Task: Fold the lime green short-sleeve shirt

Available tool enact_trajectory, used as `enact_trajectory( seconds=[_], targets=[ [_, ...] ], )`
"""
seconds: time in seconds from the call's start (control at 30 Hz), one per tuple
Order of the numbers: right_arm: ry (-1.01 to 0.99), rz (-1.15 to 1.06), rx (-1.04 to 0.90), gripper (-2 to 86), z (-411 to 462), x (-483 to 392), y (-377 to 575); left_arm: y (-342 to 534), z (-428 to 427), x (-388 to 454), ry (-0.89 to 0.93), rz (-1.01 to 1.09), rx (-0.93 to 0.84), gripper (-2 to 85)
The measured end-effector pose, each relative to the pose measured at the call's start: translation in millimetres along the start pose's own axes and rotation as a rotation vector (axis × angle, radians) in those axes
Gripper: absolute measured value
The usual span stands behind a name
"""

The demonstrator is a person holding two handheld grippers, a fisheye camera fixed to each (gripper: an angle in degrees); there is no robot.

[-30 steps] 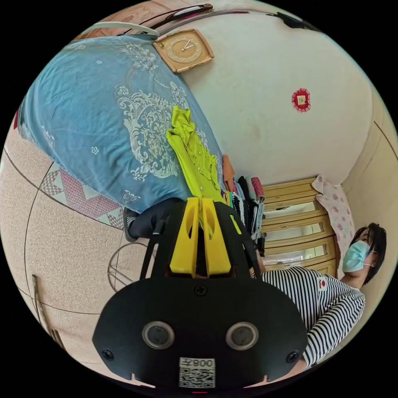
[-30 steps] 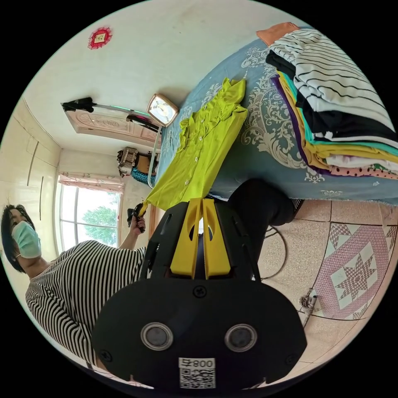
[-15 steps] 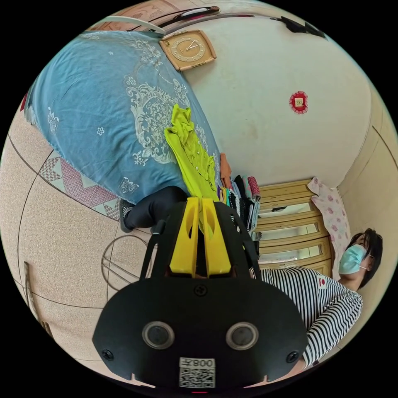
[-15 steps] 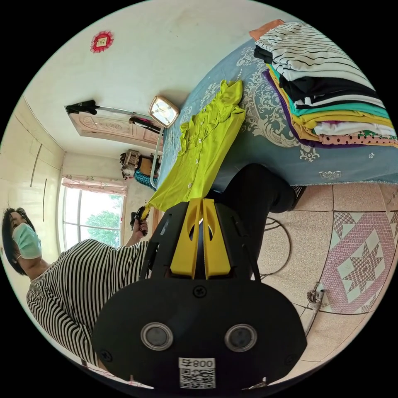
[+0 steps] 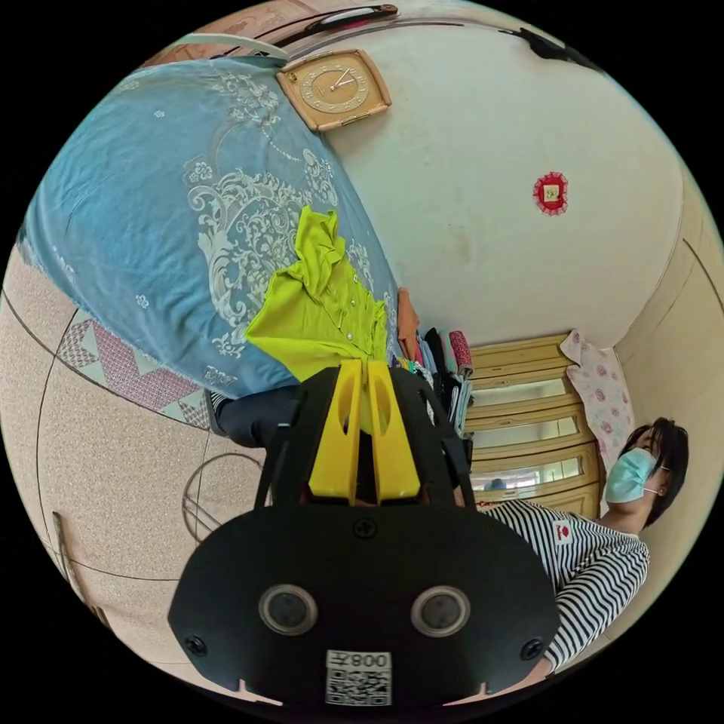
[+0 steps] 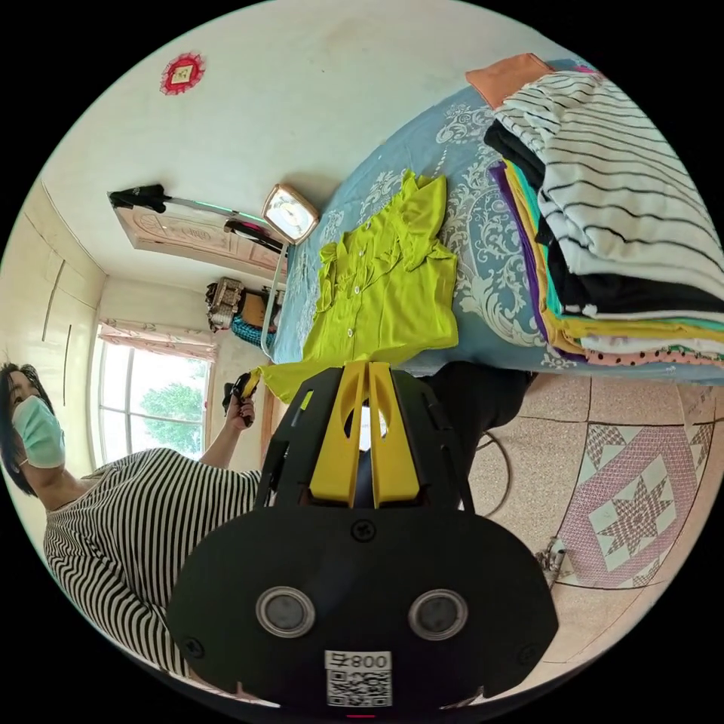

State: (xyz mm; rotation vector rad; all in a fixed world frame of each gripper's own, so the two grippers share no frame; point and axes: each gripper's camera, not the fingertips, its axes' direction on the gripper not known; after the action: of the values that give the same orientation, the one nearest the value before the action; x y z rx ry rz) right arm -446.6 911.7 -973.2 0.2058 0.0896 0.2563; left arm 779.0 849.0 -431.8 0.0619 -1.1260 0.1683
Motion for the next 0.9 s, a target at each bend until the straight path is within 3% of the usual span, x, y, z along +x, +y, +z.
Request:
enact_trajectory(
  seconds=[0.43,0.9],
  targets=[
    [0.16,-0.094,0.009,0.3,28,-31,-268,-216,82,87,-0.079,0.109,-0.054,1.2],
    [0.267,-0.016,-0.112,0.4,109,6,-511,-399,185,119,-0.184,0.029,-0.094,2.3]
  ],
)
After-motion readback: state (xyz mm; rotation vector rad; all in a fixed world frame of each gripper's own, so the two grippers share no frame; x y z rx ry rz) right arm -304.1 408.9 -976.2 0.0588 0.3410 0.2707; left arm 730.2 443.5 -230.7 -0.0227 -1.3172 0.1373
